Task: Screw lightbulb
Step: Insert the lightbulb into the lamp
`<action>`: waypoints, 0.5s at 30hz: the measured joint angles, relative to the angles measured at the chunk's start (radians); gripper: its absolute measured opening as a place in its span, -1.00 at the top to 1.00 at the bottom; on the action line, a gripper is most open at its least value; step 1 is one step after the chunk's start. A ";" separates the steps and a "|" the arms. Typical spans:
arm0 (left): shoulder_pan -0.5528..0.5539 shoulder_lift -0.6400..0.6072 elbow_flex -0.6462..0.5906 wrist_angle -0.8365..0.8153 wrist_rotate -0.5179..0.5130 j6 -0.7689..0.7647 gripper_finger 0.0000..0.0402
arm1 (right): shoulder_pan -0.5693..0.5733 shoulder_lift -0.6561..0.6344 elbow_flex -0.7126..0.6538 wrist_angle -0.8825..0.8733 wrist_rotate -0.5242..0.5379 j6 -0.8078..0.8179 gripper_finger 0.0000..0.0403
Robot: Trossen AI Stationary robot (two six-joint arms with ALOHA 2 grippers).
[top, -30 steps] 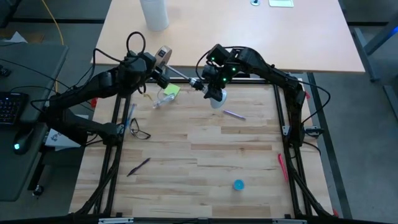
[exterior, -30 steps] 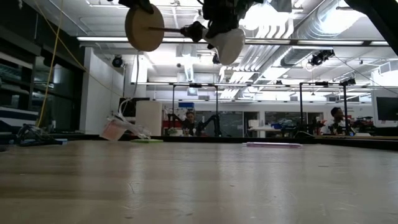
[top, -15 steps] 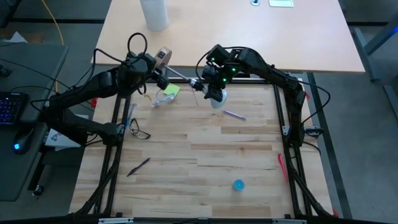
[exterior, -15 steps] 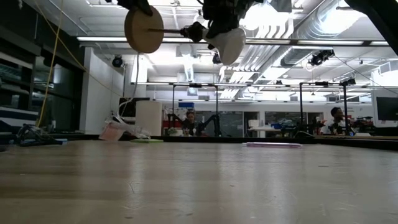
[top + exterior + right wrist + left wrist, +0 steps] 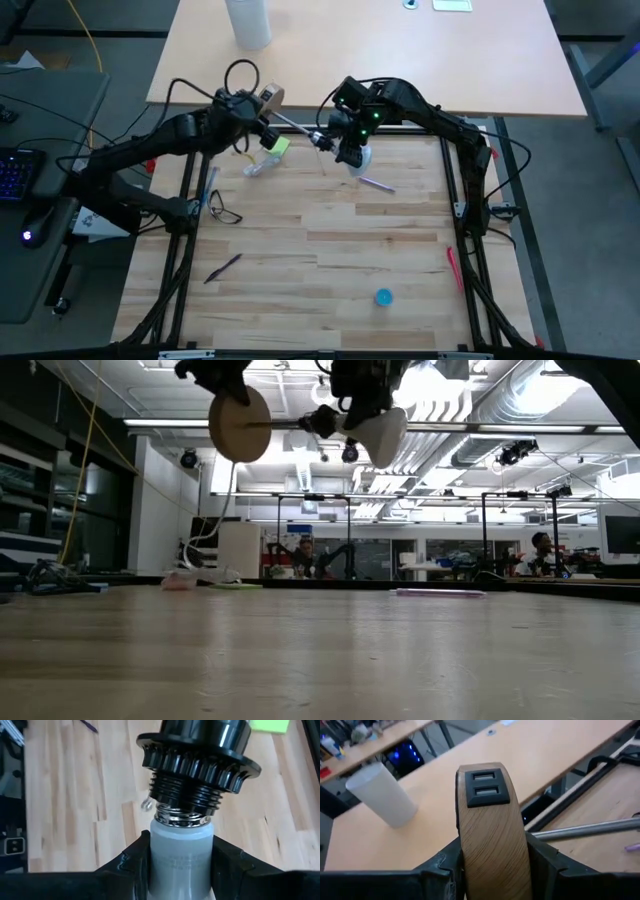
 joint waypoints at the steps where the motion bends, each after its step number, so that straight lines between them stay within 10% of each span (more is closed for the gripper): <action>1: 0.000 0.006 0.000 -0.009 0.000 -0.015 0.29 | 0.000 0.000 0.000 -0.003 0.014 -0.005 0.28; 15: 0.005 0.146 -0.003 -0.088 0.089 -0.218 0.18 | 0.006 0.000 0.000 -0.162 0.226 -0.074 0.28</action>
